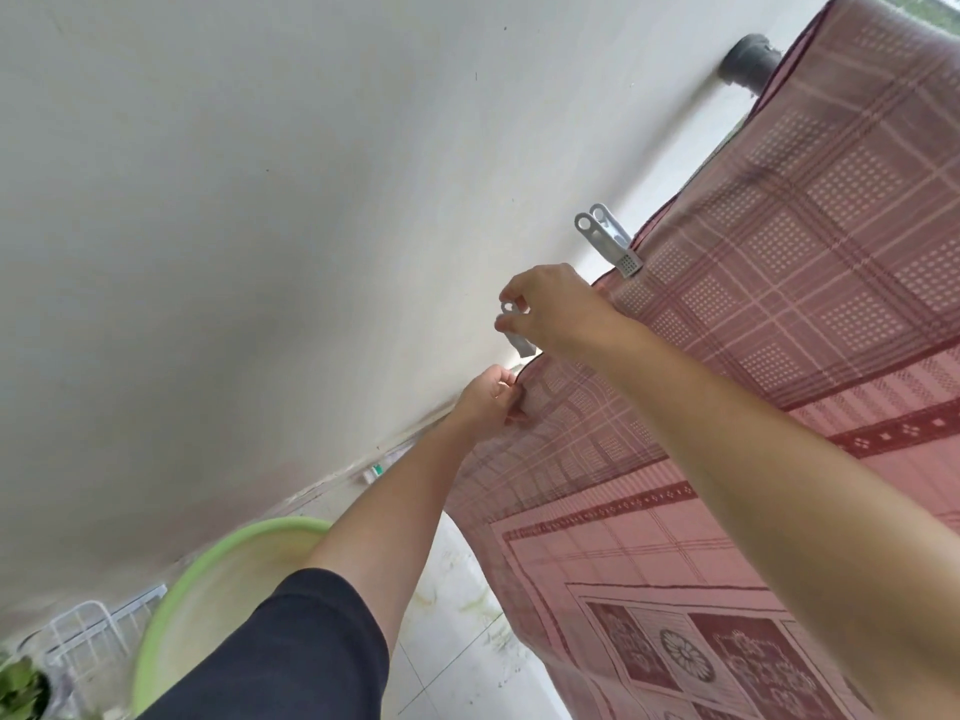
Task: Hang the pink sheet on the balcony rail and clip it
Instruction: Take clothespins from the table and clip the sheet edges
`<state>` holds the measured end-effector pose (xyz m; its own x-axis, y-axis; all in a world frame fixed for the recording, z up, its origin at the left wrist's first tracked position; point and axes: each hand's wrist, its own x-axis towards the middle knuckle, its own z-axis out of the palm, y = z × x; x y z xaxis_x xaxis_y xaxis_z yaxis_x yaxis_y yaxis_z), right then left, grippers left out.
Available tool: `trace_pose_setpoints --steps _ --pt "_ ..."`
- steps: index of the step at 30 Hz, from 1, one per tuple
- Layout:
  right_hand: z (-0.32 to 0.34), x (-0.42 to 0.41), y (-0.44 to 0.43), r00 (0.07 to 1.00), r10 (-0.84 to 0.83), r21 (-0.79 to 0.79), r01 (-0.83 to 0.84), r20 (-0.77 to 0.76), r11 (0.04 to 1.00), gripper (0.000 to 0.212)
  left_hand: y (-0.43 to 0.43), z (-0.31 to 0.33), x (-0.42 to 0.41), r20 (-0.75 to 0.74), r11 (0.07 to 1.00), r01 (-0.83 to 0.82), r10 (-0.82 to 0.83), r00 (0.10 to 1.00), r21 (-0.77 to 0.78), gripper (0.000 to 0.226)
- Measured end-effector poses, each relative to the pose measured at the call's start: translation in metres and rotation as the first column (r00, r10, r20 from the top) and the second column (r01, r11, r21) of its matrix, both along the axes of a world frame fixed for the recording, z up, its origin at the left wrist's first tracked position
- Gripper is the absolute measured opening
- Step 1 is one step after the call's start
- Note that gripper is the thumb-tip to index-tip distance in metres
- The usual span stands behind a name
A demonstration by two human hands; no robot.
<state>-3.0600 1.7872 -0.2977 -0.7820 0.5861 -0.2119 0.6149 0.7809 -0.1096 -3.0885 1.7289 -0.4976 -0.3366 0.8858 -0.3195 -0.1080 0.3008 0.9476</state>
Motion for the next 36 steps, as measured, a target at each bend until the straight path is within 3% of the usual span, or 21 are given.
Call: trace_pose_setpoints --steps 3,6,10,16,21,26,32,36 --pt "-0.003 0.002 0.005 0.999 -0.014 -0.009 0.015 0.03 1.0 0.037 -0.003 -0.009 -0.004 -0.232 0.997 0.063 -0.069 0.97 -0.036 0.004" --pt "-0.005 0.003 0.003 1.0 -0.011 -0.033 0.012 0.024 0.999 0.037 -0.007 -0.022 -0.003 -0.261 0.995 0.077 -0.092 0.961 -0.067 0.012" --pt "-0.012 -0.001 0.003 0.999 0.005 -0.023 -0.005 0.038 1.0 0.035 -0.011 -0.031 -0.002 -0.171 0.996 -0.043 0.028 0.985 -0.081 0.015" --pt "-0.021 -0.006 0.008 0.999 0.016 -0.034 -0.015 0.04 0.999 0.031 -0.013 -0.024 -0.002 -0.078 0.996 -0.07 0.065 0.995 -0.055 0.017" --pt "-0.023 -0.008 0.012 0.998 -0.051 -0.034 0.05 -0.04 0.998 0.02 -0.008 -0.012 0.006 0.104 0.998 -0.006 -0.001 0.995 0.058 0.021" --pt "-0.022 -0.011 0.014 0.994 -0.071 -0.026 0.069 -0.082 0.997 0.016 0.006 -0.017 0.009 0.263 1.0 0.016 -0.017 0.965 0.007 0.021" --pt "-0.036 -0.017 0.015 0.998 -0.058 -0.015 0.059 0.016 0.998 0.015 0.0 -0.017 0.002 0.293 0.99 -0.139 0.128 0.948 0.016 0.014" --pt "-0.05 -0.017 0.016 0.976 -0.072 0.043 0.064 0.205 0.997 0.025 -0.005 -0.015 0.003 0.299 0.989 -0.149 0.138 0.944 0.013 0.013"
